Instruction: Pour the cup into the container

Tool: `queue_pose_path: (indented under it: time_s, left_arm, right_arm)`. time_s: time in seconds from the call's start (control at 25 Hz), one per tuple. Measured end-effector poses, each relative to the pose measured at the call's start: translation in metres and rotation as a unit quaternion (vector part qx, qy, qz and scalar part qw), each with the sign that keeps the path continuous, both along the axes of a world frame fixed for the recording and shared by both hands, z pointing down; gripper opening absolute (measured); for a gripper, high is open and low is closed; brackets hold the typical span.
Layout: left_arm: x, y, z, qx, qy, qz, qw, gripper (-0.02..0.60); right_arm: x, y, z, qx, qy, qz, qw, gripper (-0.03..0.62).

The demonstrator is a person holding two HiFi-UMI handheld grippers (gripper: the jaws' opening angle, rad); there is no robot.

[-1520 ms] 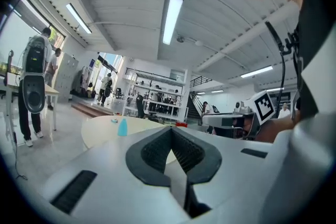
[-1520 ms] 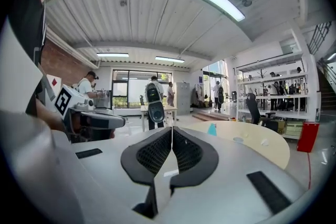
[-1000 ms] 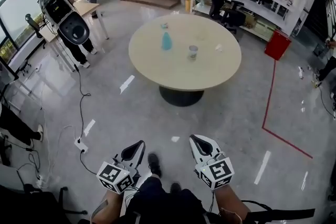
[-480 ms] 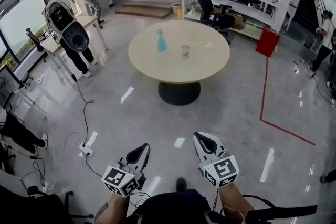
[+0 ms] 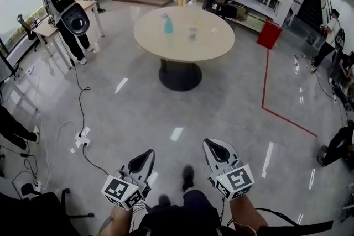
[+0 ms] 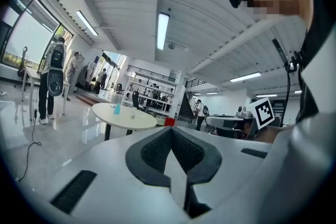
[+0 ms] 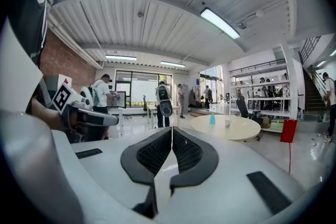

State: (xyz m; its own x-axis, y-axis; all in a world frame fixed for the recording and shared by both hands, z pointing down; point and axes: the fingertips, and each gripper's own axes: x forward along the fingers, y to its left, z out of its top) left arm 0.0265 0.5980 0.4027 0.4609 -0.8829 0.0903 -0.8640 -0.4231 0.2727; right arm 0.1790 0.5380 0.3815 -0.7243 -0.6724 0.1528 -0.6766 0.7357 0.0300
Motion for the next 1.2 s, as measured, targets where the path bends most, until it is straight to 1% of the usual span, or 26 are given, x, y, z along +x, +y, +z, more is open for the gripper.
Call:
queue_pose_path:
  time_s: [0.08,0.24,0.32,0.4,0.56,0.68,0.8,0.96,1.04,1.2]
  left_arm:
    - [-0.001,0.019,-0.002,0.004,-0.004,0.007,1.0000,-0.009]
    - [0.010,0.051,-0.006,0.015,-0.006,0.023,0.9996,-0.009]
    - [0.016,0.063,-0.016,0.024,-0.007,0.019,0.9995,-0.009]
    - [0.024,0.075,-0.025,0.032,-0.012,0.010,0.9994,-0.009]
    - [0.042,0.100,-0.028,0.033,-0.030,-0.010,0.9990,-0.009]
    - [0.068,0.112,-0.038,0.037,-0.041,-0.018,0.9983,-0.009]
    - [0.105,0.129,-0.043,0.033,-0.043,-0.018,0.9983,-0.009]
    - [0.149,0.146,-0.050,0.033,-0.047,-0.023,0.9981,-0.009]
    - [0.159,0.151,-0.057,0.037,-0.050,-0.017,0.9979,-0.009]
    - [0.157,0.163,-0.065,0.037,-0.051,-0.011,0.9979,-0.009]
  right_arm:
    - [0.000,0.022,-0.002,0.001,0.002,0.009,1.000,0.011]
    - [0.009,0.061,-0.010,0.000,0.006,0.020,1.000,0.011]
    - [0.017,0.074,-0.020,0.008,0.008,0.020,1.000,0.010]
    - [0.028,0.083,-0.030,0.018,-0.001,0.024,1.000,0.011]
    - [0.050,0.107,-0.040,0.023,-0.023,0.010,0.999,0.009]
    - [0.076,0.119,-0.046,0.025,-0.025,0.001,0.999,0.009]
    - [0.112,0.134,-0.052,0.024,-0.028,0.001,0.999,0.009]
    - [0.163,0.147,-0.050,0.013,-0.044,0.026,0.999,0.006]
    - [0.175,0.150,-0.051,0.011,-0.047,0.035,0.998,0.006]
    - [0.190,0.158,-0.054,0.005,-0.047,0.059,0.997,0.006]
